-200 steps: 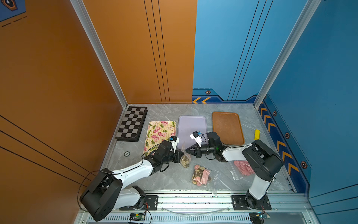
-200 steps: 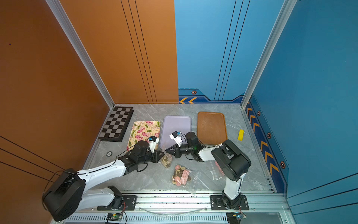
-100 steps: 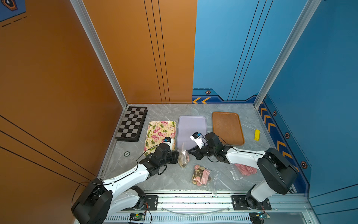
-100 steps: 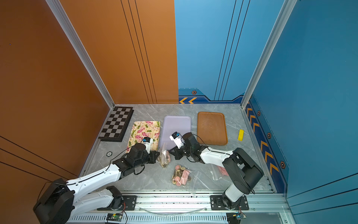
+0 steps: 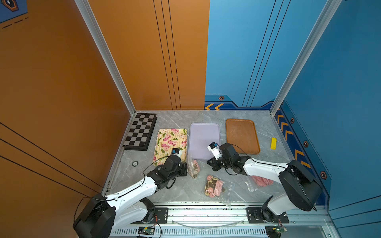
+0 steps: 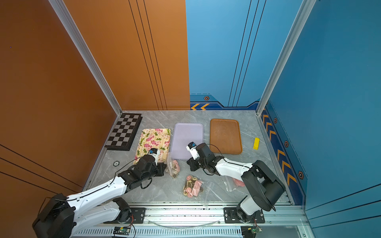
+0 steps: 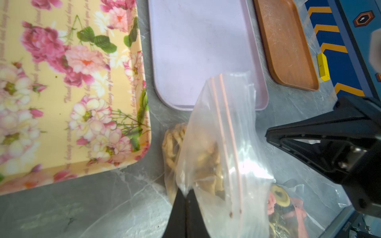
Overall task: Pour cookies out of the ziploc bag
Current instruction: Open the ziploc bag at the center of the board.
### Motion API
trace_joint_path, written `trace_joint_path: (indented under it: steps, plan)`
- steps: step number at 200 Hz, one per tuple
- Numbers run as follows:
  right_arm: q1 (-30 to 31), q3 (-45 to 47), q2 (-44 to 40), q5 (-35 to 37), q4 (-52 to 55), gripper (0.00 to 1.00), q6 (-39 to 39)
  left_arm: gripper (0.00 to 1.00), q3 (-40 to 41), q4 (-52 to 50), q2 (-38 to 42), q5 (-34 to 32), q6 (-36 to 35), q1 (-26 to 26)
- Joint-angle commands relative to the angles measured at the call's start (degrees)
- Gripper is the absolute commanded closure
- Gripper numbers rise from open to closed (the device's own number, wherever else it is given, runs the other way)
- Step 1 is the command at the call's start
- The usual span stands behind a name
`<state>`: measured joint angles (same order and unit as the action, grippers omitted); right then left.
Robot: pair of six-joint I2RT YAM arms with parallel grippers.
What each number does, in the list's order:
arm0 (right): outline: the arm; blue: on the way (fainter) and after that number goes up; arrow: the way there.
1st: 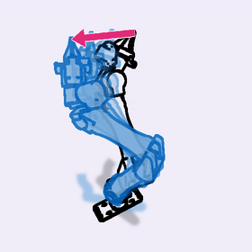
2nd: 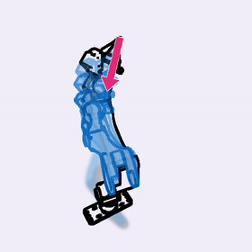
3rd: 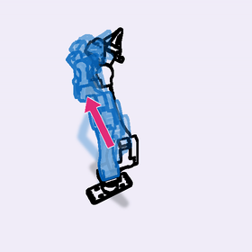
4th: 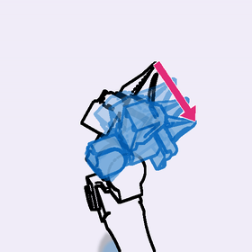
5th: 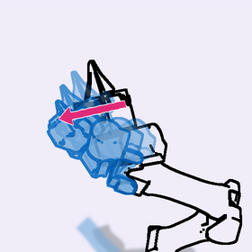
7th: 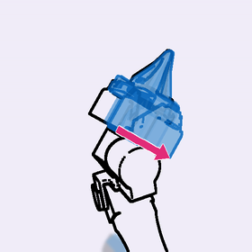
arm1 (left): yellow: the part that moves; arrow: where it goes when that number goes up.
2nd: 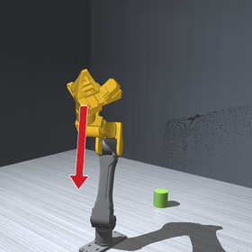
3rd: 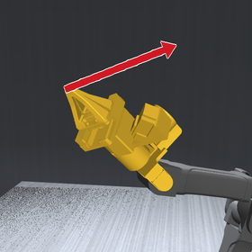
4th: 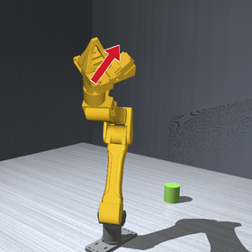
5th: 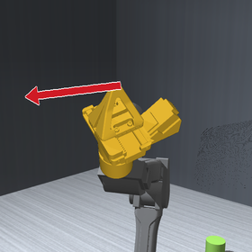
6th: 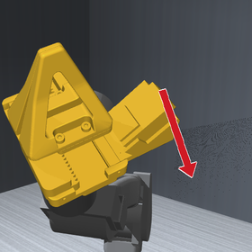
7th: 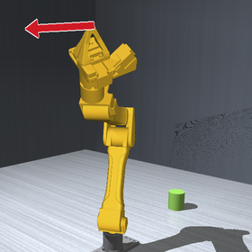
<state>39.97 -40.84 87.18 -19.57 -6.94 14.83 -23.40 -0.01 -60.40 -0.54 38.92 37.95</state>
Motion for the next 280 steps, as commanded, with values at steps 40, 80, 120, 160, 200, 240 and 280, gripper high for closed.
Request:
trace_joint_path:
  steps: [40, 80, 120, 160, 200, 240, 280]
  plan:
    - [-0.3, 0.8, -2.6, 2.4, 2.7, 1.00, -0.2, 1.00, 1.5, -3.0, 1.5, -3.3, 0.7, 0.5]
    - [3.5, -0.9, -2.3, -3.9, -1.0, 0.87, -3.2, 1.00, 1.9, 1.1, 2.2, 0.0, -1.2, 0.5]
    - [7.0, -8.0, 3.3, -5.7, -1.0, 0.58, -5.3, 1.00, 1.4, 3.8, 0.4, 1.7, -1.8, 0.6]
    - [7.3, -11.5, 8.6, -5.9, 0.3, 0.47, -6.7, 1.00, 1.5, 4.5, 0.3, 2.0, -1.6, 0.6]
    - [5.6, -9.8, 8.8, -6.3, -1.6, 0.47, -6.4, 1.00, 2.3, 4.3, 0.7, 1.1, -1.6, 0.5]
    - [4.4, -9.2, 7.2, -7.1, -1.2, 0.47, -6.8, 1.00, 2.1, 4.3, -0.4, 1.0, -1.7, 0.3]
    - [4.5, -10.7, 9.9, -6.8, 1.4, 0.50, -8.2, 1.00, 1.9, 4.4, -1.3, 1.2, -1.9, 0.3]
